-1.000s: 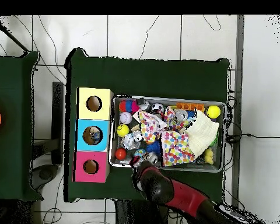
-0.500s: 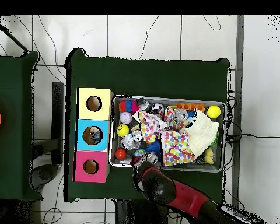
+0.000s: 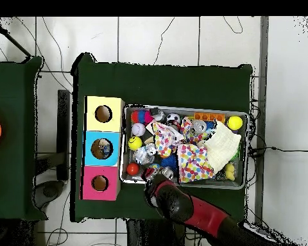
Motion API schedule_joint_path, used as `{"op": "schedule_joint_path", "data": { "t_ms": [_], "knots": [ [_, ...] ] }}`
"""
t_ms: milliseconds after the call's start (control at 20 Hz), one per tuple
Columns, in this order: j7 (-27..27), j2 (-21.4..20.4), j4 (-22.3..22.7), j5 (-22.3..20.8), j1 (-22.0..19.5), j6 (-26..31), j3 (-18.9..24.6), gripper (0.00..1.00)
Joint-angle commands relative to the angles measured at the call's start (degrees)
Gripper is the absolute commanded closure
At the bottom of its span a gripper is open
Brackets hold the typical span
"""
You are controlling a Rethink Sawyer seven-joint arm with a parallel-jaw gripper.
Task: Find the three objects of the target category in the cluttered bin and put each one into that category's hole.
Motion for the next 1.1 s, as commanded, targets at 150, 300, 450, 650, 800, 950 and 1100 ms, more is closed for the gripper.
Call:
{"op": "schedule_joint_path", "data": {
  "t_ms": [150, 300, 450, 650, 800, 950, 1100],
  "knots": [
    [15.15, 2.72, -4.06, 3.62, -0.54, -6.42, 6.08, 0.00],
    [15.14, 3.36, -4.41, 3.47, -0.51, -6.97, 6.63, 0.00],
    [15.06, 3.72, -4.65, 3.31, -0.21, -7.68, 6.60, 0.00],
    [14.61, 3.81, -5.15, 3.41, 0.26, -7.96, 6.12, 0.00],
    [14.45, 4.30, -5.52, 3.35, 0.36, -8.53, 6.16, 0.00],
    [14.22, 4.38, -5.84, 3.26, 0.16, -8.87, 6.42, 0.00],
    [14.29, 4.40, -6.14, 3.45, 0.16, -9.27, 6.72, 0.00]
  ]
}}
